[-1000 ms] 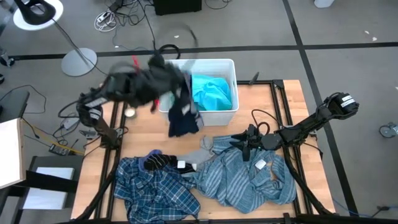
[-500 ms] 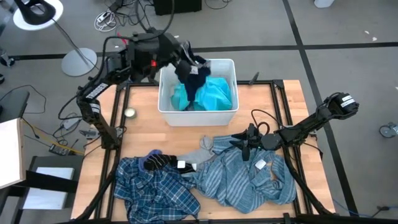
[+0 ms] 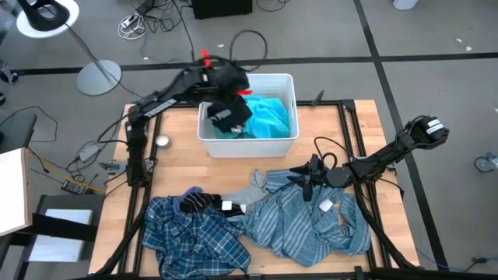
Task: Sort clothes
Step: Put the black boxer into the white bin, then put the blue sock into the white bin
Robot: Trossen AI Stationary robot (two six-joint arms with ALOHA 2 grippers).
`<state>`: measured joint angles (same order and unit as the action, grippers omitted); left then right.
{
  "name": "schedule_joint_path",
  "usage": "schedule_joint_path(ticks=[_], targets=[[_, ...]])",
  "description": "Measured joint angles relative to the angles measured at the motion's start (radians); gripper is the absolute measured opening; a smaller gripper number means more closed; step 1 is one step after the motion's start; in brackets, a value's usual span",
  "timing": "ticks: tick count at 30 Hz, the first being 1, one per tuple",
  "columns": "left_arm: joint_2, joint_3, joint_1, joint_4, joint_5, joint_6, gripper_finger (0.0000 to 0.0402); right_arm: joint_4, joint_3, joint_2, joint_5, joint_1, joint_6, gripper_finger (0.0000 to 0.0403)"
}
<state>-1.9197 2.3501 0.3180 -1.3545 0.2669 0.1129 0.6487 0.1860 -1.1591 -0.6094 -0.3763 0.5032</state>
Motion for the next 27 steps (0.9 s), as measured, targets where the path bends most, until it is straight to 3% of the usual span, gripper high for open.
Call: schedule_joint_path(ticks=[4, 9, 15, 21, 27], targets=[[-0.008, 0.0, -0.001, -0.01, -0.033, -0.034, 0.0135, 0.0, 0.0, 0.0, 0.0, 0.0, 0.001, 0.0166], [0.047, 0.003, -0.006, -0.031, -0.03, -0.042, 0.0143, -0.002, 0.0, 0.0, 0.0, 0.0, 0.002, 0.0166], [0.142, 0.006, -0.056, -0.224, -0.021, 0.055, 0.0143, -0.018, 0.0, 0.0, 0.007, -0.002, 0.028, 0.0166], [0.25, -0.053, -0.227, -0.214, 0.009, 0.164, 0.0143, -0.018, 0.0, 0.0, 0.024, -0.002, 0.043, 0.0166], [0.348, -0.289, -0.449, -0.212, 0.094, 0.337, 0.0143, -0.019, 0.0, 0.0, 0.035, -0.002, 0.062, 0.0166]])
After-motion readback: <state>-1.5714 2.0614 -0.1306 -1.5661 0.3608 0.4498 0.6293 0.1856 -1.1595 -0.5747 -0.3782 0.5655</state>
